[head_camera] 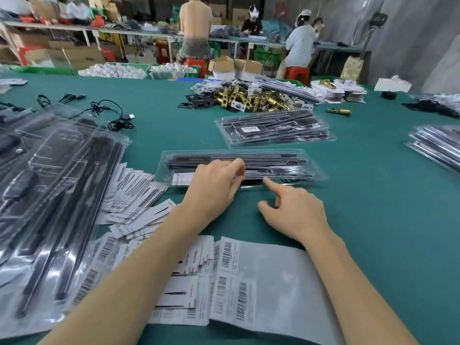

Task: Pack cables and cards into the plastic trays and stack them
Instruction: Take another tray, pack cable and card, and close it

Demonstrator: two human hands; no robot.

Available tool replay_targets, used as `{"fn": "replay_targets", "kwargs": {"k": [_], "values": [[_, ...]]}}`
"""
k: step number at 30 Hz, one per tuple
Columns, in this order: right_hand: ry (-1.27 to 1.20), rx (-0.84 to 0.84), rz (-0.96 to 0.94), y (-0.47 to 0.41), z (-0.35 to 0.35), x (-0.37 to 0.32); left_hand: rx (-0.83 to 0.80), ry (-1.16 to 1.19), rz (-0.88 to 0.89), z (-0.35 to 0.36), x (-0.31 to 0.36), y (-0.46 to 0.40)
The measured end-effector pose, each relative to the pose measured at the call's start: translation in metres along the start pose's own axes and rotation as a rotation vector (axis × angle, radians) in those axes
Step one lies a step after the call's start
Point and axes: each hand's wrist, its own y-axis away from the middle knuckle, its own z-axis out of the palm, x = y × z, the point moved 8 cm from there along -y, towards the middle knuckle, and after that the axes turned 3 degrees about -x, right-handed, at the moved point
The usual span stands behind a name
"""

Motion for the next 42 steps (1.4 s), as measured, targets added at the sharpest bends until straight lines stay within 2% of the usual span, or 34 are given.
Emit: {"fn": "replay_targets", "kwargs": {"k": [2,8,12,16,18,20,24,28,32,42], "values": [[-0.016,-0.039,0.013,-0.002,0.002,0.001,-0.009,0.005,-0.008,0.001,0.0,0.0],[-0.199,-0.013,0.078,-0.004,0.003,0.01,-0.008,0.072,-0.002,-0.002,0.0,0.001],[-0.209,-0.02,0.084,-0.003,0.004,0.011,-0.013,0.094,0.01,-0.002,-0.001,0.001],[-0.163,0.018,0.107,-0.001,0.004,0.008,-0.123,0.163,0.027,0.0,-0.01,-0.001],[-0.129,0.005,0.097,-0.002,0.004,0.006,-0.083,0.175,0.04,-0.007,-0.011,-0.003],[-0.082,-0.027,0.078,-0.002,0.006,0.003,-0.016,0.14,0.062,-0.013,-0.009,-0.002],[0.052,-0.061,0.079,-0.006,0.006,-0.004,-0.036,0.118,0.054,-0.008,-0.009,0.003],[0.114,-0.069,0.068,-0.009,0.007,-0.014,-0.027,0.051,-0.065,-0.008,-0.02,0.003],[0.13,-0.055,0.08,-0.01,0.008,-0.016,-0.055,-0.049,-0.13,-0.001,-0.028,0.008],[0.119,-0.028,0.045,-0.009,0.004,-0.018,-0.126,-0.322,-0.114,0.015,-0.027,0.017]]}}
